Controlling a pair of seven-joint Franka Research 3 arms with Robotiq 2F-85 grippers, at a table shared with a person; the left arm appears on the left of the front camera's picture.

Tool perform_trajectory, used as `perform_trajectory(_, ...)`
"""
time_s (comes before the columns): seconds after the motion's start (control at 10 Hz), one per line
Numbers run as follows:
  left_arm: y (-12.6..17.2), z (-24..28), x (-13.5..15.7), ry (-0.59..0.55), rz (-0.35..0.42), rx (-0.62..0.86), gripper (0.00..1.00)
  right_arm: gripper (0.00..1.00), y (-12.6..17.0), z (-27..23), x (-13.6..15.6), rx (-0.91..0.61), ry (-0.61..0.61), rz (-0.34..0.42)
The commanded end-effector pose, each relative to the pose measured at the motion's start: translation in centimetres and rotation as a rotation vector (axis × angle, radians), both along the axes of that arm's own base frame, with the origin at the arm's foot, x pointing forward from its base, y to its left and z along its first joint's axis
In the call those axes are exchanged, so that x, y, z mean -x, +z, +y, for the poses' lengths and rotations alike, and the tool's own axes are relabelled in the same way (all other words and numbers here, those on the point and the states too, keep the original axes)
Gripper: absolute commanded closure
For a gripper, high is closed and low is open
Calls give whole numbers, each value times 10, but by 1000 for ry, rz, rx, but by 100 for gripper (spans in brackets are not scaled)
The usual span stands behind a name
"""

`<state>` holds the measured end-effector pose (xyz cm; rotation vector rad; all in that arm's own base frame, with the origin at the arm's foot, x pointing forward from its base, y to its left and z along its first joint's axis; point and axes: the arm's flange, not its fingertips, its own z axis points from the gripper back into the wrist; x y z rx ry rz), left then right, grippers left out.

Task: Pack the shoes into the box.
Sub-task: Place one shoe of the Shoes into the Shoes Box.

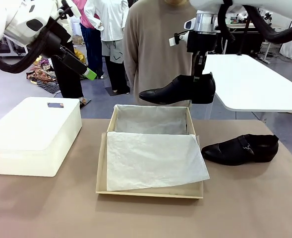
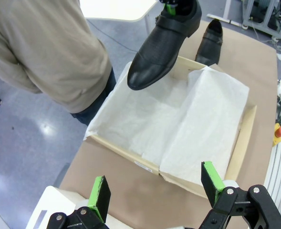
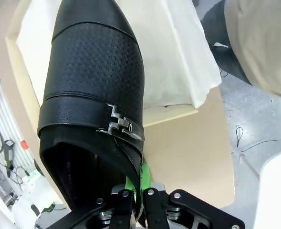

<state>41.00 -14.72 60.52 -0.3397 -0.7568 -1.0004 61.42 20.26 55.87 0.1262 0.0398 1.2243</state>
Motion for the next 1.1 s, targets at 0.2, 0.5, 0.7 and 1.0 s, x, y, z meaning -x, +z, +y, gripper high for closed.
perform_trajectory(0.2, 0, 3, -1, -22, -6, 17, 0, 100, 0, 0, 0, 0, 0, 0)
perform_trajectory(0.5, 0, 3, -1, -22, -6, 17, 0, 100, 0, 0, 0, 0, 0, 0)
perform_trajectory(0.7, 0, 3, -1, -22, -6, 17, 0, 100, -6, 5, -1, 0, 17, -34)
perform_trajectory(1.0, 0, 3, -1, -22, -6, 17, 0, 100, -28, 32, -4, -38, 52, -39)
